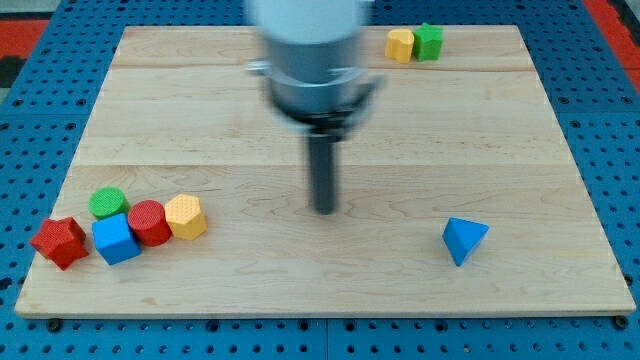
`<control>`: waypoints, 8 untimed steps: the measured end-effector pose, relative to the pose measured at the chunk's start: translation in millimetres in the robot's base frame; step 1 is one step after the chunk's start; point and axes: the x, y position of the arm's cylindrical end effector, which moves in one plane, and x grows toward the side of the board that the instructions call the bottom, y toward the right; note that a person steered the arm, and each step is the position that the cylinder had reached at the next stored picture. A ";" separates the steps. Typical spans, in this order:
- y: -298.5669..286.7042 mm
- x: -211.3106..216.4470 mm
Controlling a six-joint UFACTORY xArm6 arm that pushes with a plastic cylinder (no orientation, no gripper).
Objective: Move the blue triangle to the top of the yellow hexagon
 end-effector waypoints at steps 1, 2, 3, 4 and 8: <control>123.9 8.5; 197.0 36.8; 146.2 46.2; 56.4 46.2; 31.0 74.8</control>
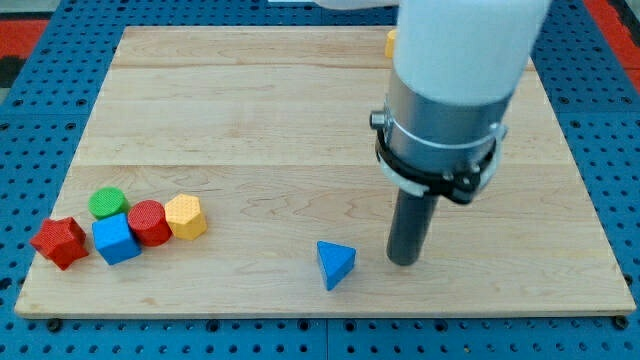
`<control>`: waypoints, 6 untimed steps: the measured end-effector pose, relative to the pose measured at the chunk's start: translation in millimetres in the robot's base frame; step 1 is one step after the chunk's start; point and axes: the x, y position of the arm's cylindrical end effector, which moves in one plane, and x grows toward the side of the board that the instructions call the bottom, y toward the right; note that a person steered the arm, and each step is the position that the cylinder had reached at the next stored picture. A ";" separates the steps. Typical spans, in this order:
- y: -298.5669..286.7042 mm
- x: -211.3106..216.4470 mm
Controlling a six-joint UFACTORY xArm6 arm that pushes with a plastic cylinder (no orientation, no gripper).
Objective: Move the blue triangle to the top of the yellow hexagon
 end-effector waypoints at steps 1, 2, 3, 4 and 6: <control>-50.8 5.8; -118.6 8.8; -128.8 28.9; -162.0 -4.4; -159.9 -44.7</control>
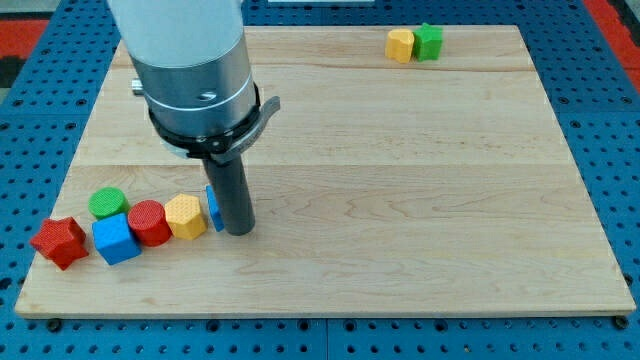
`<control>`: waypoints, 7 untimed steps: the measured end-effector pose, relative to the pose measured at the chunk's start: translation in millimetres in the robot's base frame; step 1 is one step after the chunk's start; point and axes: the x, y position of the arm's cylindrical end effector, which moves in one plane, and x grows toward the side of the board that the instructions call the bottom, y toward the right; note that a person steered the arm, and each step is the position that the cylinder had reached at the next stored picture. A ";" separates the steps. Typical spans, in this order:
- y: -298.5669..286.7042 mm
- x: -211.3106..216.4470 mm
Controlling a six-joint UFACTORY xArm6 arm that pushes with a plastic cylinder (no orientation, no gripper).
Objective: Move the blue triangle to the top of the yellow hexagon
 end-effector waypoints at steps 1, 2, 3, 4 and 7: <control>24.5 -14.1; 3.4 -30.1; -49.7 -49.1; -73.4 -69.4; -106.5 -74.1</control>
